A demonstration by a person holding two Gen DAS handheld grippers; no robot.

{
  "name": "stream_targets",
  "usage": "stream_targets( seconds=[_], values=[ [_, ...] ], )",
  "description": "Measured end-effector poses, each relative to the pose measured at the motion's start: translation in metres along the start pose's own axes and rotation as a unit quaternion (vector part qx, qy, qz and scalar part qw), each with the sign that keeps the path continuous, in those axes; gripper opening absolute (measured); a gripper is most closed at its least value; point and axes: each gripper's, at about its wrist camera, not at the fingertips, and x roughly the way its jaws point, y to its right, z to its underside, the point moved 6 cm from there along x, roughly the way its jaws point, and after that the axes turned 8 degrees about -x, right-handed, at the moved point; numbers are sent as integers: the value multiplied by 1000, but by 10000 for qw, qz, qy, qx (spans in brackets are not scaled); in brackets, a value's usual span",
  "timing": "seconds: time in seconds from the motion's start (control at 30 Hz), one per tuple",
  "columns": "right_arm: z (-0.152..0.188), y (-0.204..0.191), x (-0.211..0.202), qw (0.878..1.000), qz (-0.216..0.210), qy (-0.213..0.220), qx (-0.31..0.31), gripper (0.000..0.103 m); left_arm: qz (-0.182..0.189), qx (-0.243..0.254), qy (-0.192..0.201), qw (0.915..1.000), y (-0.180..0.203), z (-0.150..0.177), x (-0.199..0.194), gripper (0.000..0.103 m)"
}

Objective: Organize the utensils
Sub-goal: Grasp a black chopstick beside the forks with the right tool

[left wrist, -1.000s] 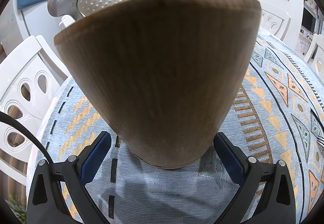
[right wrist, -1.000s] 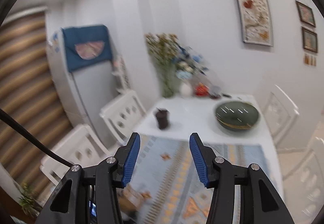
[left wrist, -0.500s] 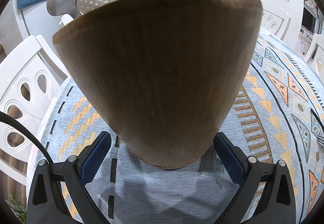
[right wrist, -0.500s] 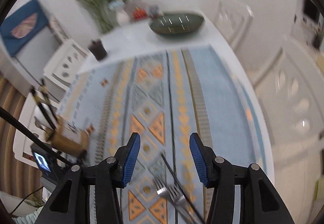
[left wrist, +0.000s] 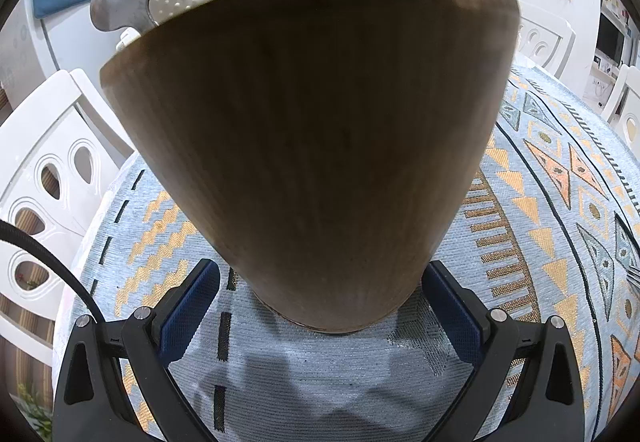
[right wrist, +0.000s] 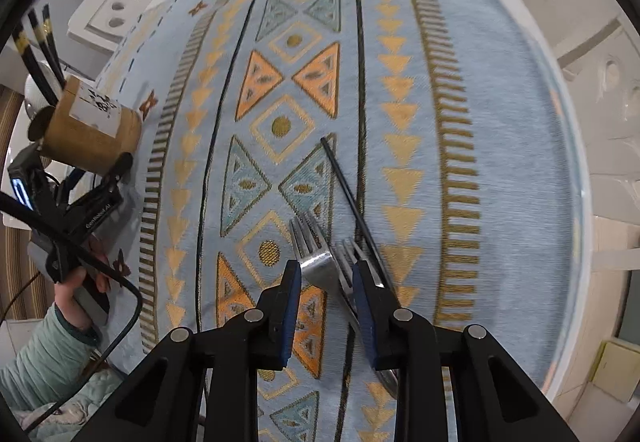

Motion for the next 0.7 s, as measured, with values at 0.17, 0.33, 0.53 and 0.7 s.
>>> stream_targets(
  seconds=[0.17, 0.33, 0.53, 0.7],
  values=[
    [0, 0, 8, 9993, -16, -234, -294, 26, 0, 0, 0, 10000, 0, 0, 0, 103],
    [-2, 1, 22, 9985, -67, -413, -348, 26, -2, 2, 0, 10000, 0, 0, 0, 103],
    [-4, -6, 25, 9970, 140, -441, -613, 17, 2, 0, -2, 10000, 0, 0, 0, 103],
    [2, -18, 22, 9954, 88, -603, -742, 8, 3, 1, -4, 10000, 1, 0, 0, 103]
  ],
)
